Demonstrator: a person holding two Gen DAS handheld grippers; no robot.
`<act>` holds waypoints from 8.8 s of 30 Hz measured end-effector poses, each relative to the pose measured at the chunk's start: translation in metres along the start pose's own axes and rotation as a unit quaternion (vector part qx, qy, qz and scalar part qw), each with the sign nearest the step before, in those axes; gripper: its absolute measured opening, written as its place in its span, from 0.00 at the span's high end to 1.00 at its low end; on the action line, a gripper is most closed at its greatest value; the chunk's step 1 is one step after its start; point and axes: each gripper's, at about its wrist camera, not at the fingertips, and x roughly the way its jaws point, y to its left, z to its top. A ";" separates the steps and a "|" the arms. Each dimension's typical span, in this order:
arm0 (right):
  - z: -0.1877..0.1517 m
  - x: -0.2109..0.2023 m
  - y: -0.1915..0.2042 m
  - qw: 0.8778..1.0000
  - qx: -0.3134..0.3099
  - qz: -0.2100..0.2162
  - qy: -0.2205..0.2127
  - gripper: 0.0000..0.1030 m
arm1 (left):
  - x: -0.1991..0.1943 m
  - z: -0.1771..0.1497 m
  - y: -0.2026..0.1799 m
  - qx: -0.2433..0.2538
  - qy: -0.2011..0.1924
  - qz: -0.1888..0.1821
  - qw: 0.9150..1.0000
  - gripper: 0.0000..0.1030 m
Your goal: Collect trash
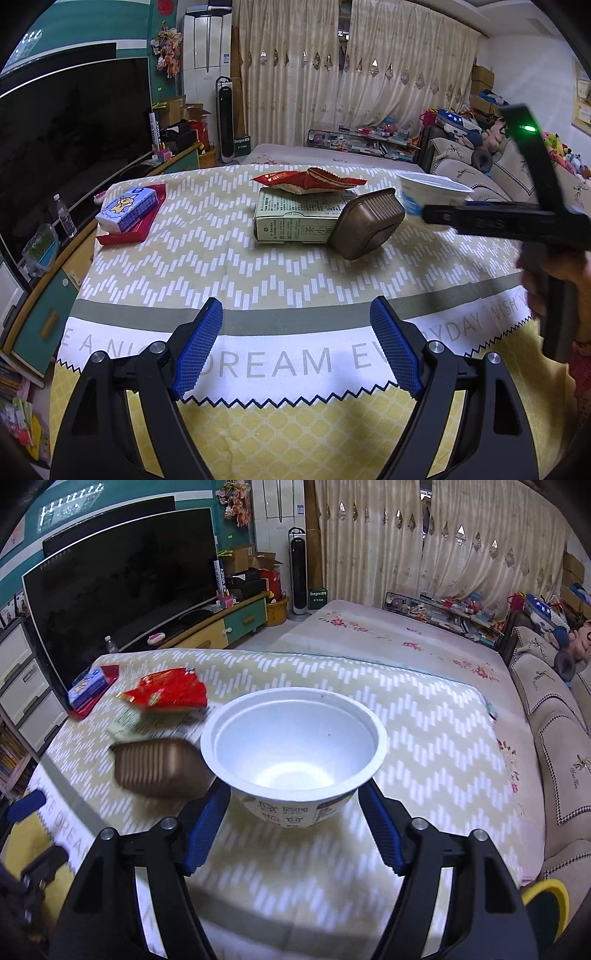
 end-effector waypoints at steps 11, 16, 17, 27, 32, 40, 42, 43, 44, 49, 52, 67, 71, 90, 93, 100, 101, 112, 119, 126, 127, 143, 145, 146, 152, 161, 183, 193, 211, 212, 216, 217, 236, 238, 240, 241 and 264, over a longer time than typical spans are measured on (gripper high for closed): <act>-0.058 -0.088 -0.018 0.999 0.014 0.000 -0.036 0.34 | -0.002 0.000 -0.002 0.005 -0.002 0.003 1.000 0.21; -0.086 -0.119 -0.043 0.998 0.032 -0.039 -0.048 0.34 | -0.003 0.001 -0.005 0.011 -0.002 0.006 1.000 0.21; -0.091 -0.125 -0.051 0.997 0.040 -0.051 -0.050 0.34 | -0.003 0.001 -0.006 0.013 -0.003 0.006 1.000 0.21; -0.165 -0.150 -0.157 0.976 0.148 -0.160 -0.021 0.34 | 0.000 0.001 -0.006 0.012 0.004 0.010 1.000 0.21; -0.194 -0.142 -0.197 0.962 0.192 -0.195 0.002 0.34 | 0.004 0.002 -0.004 0.008 0.011 0.012 1.000 0.21; -0.205 -0.137 -0.206 0.955 0.220 -0.200 0.008 0.31 | 0.006 0.002 -0.005 0.012 0.014 0.017 1.000 0.21; -0.202 -0.139 -0.204 0.955 0.222 -0.196 0.003 0.31 | 0.006 0.001 -0.006 0.015 0.013 0.017 1.000 0.21; -0.200 -0.140 -0.201 0.956 0.220 -0.192 0.000 0.31 | 0.006 0.001 -0.007 0.016 0.013 0.017 1.000 0.21; -0.198 -0.141 -0.197 0.958 0.217 -0.190 -0.002 0.31 | 0.005 0.001 -0.007 0.016 0.012 0.017 1.000 0.21; -0.187 -0.142 -0.182 0.963 0.199 -0.181 -0.011 0.30 | 0.005 0.002 -0.008 0.020 0.011 0.020 1.000 0.21; -0.183 -0.142 -0.177 0.965 0.195 -0.172 -0.016 0.30 | 0.004 0.002 -0.011 0.025 0.011 0.019 0.999 0.21; -0.185 -0.146 -0.175 0.969 0.203 -0.138 -0.042 0.30 | 0.016 0.027 -0.047 0.072 0.044 -0.003 0.996 0.21; -0.185 -0.146 -0.174 0.969 0.205 -0.130 -0.046 0.30 | 0.026 0.047 -0.058 0.103 0.022 0.010 0.994 0.22; -0.182 -0.143 -0.166 0.973 0.201 -0.109 -0.044 0.29 | 0.080 0.067 -0.067 0.131 0.027 -0.018 0.991 0.44; -0.181 -0.145 -0.167 0.972 0.203 -0.106 -0.046 0.30 | 0.079 0.064 -0.073 0.142 0.023 -0.018 0.989 0.51; -0.182 -0.148 -0.169 0.972 0.205 -0.100 -0.047 0.29 | 0.067 0.057 -0.089 0.166 0.016 -0.036 0.985 0.71; -0.182 -0.148 -0.169 0.973 0.205 -0.099 -0.047 0.30 | 0.064 0.056 -0.091 0.169 0.015 -0.039 0.985 0.71; -0.183 -0.154 -0.173 0.972 0.209 -0.095 -0.051 0.29 | 0.040 0.053 -0.106 0.170 0.010 -0.080 0.982 0.72; -0.186 -0.158 -0.176 0.971 0.212 -0.099 -0.054 0.30 | 0.012 0.044 -0.121 0.185 0.009 -0.093 0.978 0.72; -0.194 -0.168 -0.183 0.968 0.214 -0.114 -0.057 0.30 | -0.013 0.034 -0.152 0.196 0.011 -0.103 0.975 0.72; -0.196 -0.170 -0.185 0.968 0.215 -0.117 -0.057 0.30 | -0.016 0.033 -0.158 0.200 0.010 -0.107 0.974 0.72; -0.232 -0.236 -0.224 0.947 0.242 -0.187 -0.100 0.29 | -0.044 0.015 -0.300 0.276 0.015 -0.210 0.938 0.71; -0.238 -0.243 -0.233 0.943 0.253 -0.191 -0.105 0.29 | -0.044 0.013 -0.325 0.286 0.019 -0.225 0.931 0.71; -0.241 -0.245 -0.236 0.941 0.258 -0.193 -0.107 0.29 | -0.043 0.011 -0.334 0.291 0.021 -0.230 0.929 0.71; -0.253 -0.253 -0.250 0.934 0.276 -0.198 -0.112 0.29 | -0.031 0.006 -0.392 0.311 0.041 -0.260 0.913 0.71; -0.257 -0.258 -0.254 0.931 0.283 -0.198 -0.118 0.26 | 0.006 0.000 -0.438 0.304 0.063 -0.273 0.910 0.50; -0.170 -0.191 -0.174 0.975 0.179 -0.099 -0.086 0.26 | -0.021 0.033 -0.117 0.090 -0.032 -0.058 0.994 0.42; -0.066 -0.141 -0.064 0.996 0.049 -0.011 -0.077 0.26 | -0.005 0.025 0.037 -0.018 -0.039 0.065 0.997 0.39; 0.047 0.016 0.116 0.988 -0.133 0.070 -0.044 0.46 | -0.013 0.015 0.035 -0.023 -0.056 0.060 0.996 0.28; 0.051 0.022 0.119 0.988 -0.136 0.067 -0.041 0.48 | -0.013 0.015 0.035 -0.024 -0.055 0.059 0.996 0.28; 0.058 0.040 0.125 0.987 -0.145 0.063 -0.028 0.53 | -0.013 0.013 0.038 -0.032 -0.052 0.055 0.997 0.28; 0.058 0.043 0.126 0.987 -0.147 0.062 -0.026 0.54 | -0.012 0.013 0.039 -0.033 -0.052 0.054 0.997 0.28; 0.031 -0.026 0.093 0.990 -0.096 0.087 -0.053 0.86 | -0.011 0.013 0.035 -0.027 -0.048 0.052 0.997 0.27; 0.021 -0.041 0.083 0.991 -0.088 0.081 -0.062 0.85 | -0.012 0.013 0.034 -0.025 -0.049 0.052 0.997 0.27; 0.011 -0.058 0.067 0.992 -0.075 0.073 -0.067 0.85 | -0.012 0.013 0.032 -0.022 -0.049 0.053 0.997 0.27; 0.006 -0.066 0.060 0.993 -0.069 0.067 -0.069 0.85 | -0.012 0.013 0.032 -0.020 -0.050 0.054 0.997 0.27; -0.180 -0.150 -0.177 0.973 0.169 -0.159 -0.017 0.85 | -0.013 0.013 0.025 -0.004 -0.053 0.066 0.996 0.25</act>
